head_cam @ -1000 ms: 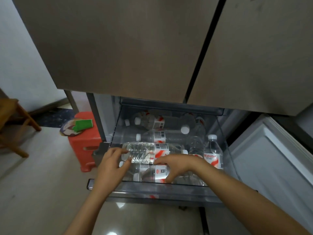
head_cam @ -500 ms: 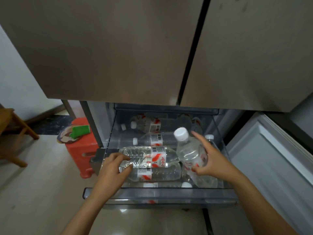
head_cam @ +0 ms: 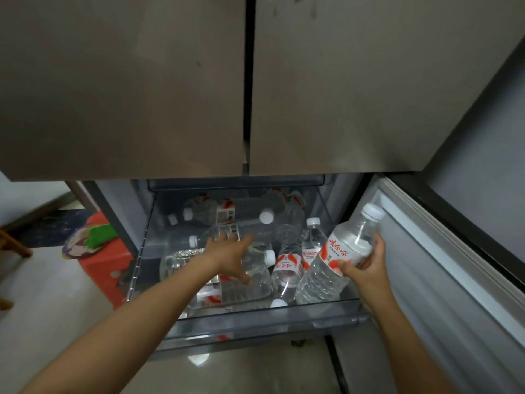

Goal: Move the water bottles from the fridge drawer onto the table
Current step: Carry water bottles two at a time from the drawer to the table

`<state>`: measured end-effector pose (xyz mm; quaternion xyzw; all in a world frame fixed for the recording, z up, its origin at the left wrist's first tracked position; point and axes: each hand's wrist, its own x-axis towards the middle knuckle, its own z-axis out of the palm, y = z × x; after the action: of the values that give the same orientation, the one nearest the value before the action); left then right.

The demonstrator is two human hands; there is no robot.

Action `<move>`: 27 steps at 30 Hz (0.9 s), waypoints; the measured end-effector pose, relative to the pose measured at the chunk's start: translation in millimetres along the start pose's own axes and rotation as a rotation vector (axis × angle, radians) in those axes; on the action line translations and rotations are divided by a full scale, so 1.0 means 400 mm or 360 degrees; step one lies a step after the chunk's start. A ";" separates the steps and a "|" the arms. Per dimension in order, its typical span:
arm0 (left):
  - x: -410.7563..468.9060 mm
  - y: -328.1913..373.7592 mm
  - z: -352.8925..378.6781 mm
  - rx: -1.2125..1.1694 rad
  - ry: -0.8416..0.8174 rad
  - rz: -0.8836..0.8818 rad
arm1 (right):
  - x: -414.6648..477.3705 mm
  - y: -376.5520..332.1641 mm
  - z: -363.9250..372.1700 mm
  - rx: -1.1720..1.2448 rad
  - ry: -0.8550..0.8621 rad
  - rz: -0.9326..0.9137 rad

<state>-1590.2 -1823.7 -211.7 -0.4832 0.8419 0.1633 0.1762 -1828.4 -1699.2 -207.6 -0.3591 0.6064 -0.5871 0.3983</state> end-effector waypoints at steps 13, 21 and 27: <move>0.022 0.004 0.050 0.0155 0.0260 -0.0108 | -0.009 -0.008 0.001 -0.0035 -0.0068 -0.0038; -0.058 -0.044 0.034 -0.0193 0.0792 -0.0111 | -0.020 -0.022 0.010 -0.0054 0.0051 -0.0010; -0.175 -0.052 0.018 -0.1135 0.1373 0.0038 | -0.025 -0.024 0.011 -0.0061 0.0058 -0.0029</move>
<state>-1537.9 -1777.5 -188.4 -0.5263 0.7357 0.2273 -0.3606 -1820.5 -1692.6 -197.4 -0.3614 0.6214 -0.5855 0.3748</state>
